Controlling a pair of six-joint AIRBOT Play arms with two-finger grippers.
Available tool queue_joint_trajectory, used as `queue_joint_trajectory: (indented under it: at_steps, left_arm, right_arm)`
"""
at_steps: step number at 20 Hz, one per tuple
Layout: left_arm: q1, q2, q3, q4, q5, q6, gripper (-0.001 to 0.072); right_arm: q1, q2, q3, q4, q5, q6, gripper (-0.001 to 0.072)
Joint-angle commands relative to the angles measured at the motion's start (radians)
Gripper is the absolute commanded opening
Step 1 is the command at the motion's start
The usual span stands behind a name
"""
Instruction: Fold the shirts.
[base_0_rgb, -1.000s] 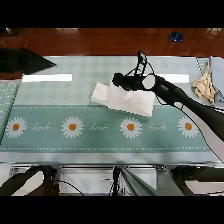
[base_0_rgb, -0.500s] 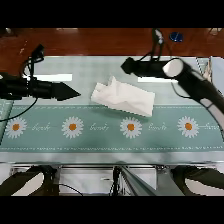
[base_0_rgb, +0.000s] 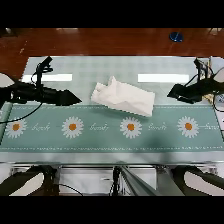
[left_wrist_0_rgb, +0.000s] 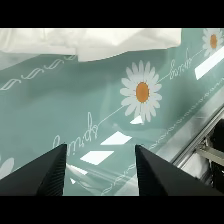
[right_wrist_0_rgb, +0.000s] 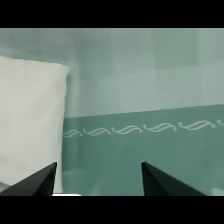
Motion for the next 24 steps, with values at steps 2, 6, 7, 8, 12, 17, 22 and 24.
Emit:
queue_joint_trajectory:
  at_steps: [2, 6, 7, 8, 12, 17, 22, 24]
  left_arm:
    - [0.0, -0.004, -0.001, 0.015, 0.007, -0.009, 0.0519]
    - [0.0, -0.004, -0.001, 0.015, 0.006, -0.038, 0.0519]
    - [0.0, -0.003, -0.001, 0.015, 0.006, -0.05, 0.0519]
    - [0.0, -0.003, -0.001, 0.015, 0.002, -0.06, 0.0519]
    - [0.0, -0.003, -0.001, 0.015, -0.021, -0.061, 0.0519]
    - [0.0, -0.004, -0.001, 0.016, -0.016, -0.06, 0.0519]
    - [0.0, -0.004, -0.001, 0.016, -0.017, -0.06, 0.0519]
    - [0.0, -0.004, -0.001, 0.016, -0.017, -0.06, 0.0519]
  right_arm:
    - [-0.029, -0.064, -0.178, 0.342, -0.146, -0.108, 0.0596]
    - [0.1, -0.212, -0.179, 0.549, -0.233, -0.185, 0.0577]
    - [0.138, -0.233, -0.179, 0.603, -0.272, -0.185, 0.0559]
    - [0.176, -0.249, -0.177, 0.646, -0.308, -0.188, 0.0461]
    - [0.218, -0.224, -0.08, 0.671, -0.275, -0.27, 0.0025]
    - [0.131, 0.027, 0.19, 0.478, -0.088, -0.114, 0.0024]
    - [-0.133, 0.193, 0.421, 0.185, 0.262, 0.115, 0.0024]
    - [-0.286, 0.225, 0.474, 0.105, 0.439, 0.132, 0.0024]
